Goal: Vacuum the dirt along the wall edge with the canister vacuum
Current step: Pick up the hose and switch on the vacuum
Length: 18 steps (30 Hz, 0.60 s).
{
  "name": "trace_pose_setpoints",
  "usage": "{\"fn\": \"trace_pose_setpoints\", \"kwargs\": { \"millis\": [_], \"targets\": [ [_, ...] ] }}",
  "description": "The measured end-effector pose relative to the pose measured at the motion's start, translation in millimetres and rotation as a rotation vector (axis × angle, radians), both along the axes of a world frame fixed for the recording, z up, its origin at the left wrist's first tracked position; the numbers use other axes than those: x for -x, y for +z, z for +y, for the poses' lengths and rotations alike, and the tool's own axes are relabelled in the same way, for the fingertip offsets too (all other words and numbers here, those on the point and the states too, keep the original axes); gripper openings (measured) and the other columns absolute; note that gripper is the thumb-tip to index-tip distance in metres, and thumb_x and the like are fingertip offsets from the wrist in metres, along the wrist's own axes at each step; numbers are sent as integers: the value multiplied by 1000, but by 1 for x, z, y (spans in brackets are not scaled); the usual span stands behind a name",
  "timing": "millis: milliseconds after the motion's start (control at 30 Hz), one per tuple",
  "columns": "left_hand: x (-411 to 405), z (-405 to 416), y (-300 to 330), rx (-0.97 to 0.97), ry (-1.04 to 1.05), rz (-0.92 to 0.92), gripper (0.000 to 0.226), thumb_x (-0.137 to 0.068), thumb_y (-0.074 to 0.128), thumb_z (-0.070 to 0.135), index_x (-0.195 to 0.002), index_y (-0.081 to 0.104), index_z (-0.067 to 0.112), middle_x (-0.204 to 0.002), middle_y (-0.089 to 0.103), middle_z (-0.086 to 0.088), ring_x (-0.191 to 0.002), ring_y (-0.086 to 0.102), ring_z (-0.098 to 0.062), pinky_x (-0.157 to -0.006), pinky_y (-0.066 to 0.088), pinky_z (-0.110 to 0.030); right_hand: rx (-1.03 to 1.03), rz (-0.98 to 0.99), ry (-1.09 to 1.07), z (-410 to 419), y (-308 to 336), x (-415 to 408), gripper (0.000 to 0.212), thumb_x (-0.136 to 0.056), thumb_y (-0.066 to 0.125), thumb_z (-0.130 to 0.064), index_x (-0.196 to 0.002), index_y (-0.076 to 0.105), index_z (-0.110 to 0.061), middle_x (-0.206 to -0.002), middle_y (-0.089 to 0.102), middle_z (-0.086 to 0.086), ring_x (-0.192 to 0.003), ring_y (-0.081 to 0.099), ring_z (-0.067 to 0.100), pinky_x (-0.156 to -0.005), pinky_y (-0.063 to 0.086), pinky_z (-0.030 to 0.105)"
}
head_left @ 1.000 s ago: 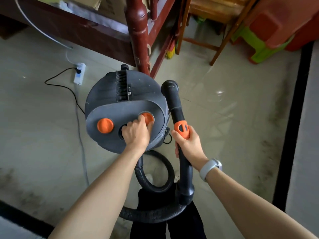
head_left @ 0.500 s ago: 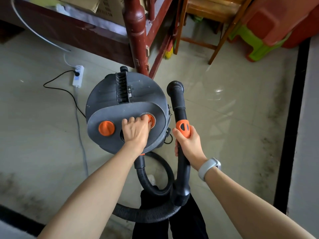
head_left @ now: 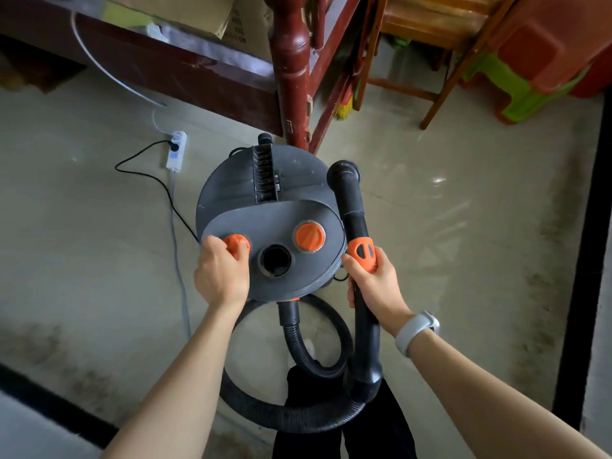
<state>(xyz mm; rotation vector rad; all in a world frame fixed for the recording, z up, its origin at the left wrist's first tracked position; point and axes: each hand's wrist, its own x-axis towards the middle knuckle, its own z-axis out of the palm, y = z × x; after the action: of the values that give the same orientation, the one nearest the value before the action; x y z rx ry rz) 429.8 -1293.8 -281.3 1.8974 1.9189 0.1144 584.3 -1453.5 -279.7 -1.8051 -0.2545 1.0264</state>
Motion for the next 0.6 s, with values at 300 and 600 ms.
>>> {"fn": "trace_pose_setpoints", "kwargs": {
  "millis": [300,600],
  "targets": [
    [13,6,-15,-19,-379,363,33,-101,32,35,-111,48,7,-102,66,-16,-100,58,-35,-76,34,-38,20,17,-34,5,2,10,21,-87,61,-28,-87,43,-17,-45,51,4,-36,45,23,-44,43,31],
    [15,4,3,10,-425,424,40,-96,43,43,-117,46,9,-116,60,-17,-109,53,-33,-88,33,-39,44,39,-135,-16,15,11,22,-86,63,-27,-88,44,-15,-44,51,3,-37,46,24,-46,43,33]
  ]
}}
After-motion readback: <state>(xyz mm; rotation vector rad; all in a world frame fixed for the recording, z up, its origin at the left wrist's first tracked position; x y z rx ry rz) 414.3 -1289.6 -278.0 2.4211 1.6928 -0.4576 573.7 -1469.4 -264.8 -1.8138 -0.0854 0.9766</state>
